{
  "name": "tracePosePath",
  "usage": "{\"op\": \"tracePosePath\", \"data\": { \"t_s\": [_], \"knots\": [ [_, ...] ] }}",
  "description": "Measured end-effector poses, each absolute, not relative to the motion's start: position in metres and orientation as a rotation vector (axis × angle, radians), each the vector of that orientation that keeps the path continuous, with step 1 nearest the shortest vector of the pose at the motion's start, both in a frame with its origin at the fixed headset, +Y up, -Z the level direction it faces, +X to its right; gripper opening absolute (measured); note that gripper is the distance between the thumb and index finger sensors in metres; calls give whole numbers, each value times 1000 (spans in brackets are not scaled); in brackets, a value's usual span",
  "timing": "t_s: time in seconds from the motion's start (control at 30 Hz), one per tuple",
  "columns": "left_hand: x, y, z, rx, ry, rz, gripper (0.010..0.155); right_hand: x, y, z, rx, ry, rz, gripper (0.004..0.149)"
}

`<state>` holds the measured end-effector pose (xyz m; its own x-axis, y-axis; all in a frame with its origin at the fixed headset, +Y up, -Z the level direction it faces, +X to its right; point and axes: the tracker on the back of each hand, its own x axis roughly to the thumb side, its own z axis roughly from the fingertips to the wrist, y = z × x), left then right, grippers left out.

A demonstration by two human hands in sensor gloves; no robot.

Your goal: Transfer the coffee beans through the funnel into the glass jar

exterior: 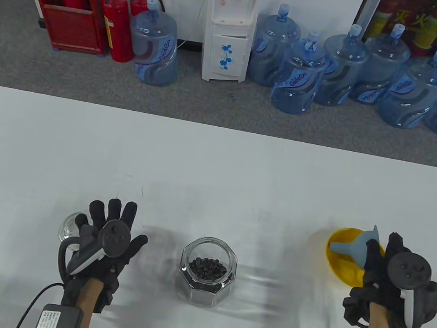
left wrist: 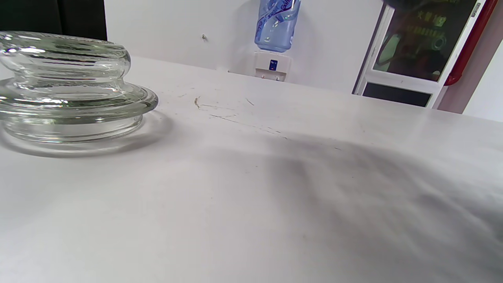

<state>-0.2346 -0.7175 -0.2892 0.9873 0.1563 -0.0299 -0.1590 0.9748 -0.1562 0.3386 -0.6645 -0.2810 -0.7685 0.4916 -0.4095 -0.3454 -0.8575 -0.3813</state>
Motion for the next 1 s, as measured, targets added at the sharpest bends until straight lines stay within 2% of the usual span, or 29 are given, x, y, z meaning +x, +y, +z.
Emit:
{"op": "tracePosePath", "data": {
  "t_s": [0.27, 0.6, 0.73, 1.0],
  "knots": [
    [-230, -717, -286, -140, -2, 165, 77, 280, -636, -261, -394, -582, 2589, 65],
    [-228, -717, -286, -124, -9, 164, 77, 193, -650, -243, -61, -794, 2672, 70],
    [-228, -718, -285, -114, -8, 161, 77, 180, -670, -249, -52, -736, 2698, 73],
    [-230, -712, -284, -61, 20, 139, 77, 184, -704, -261, -74, -508, 2810, 75]
  ]
}}
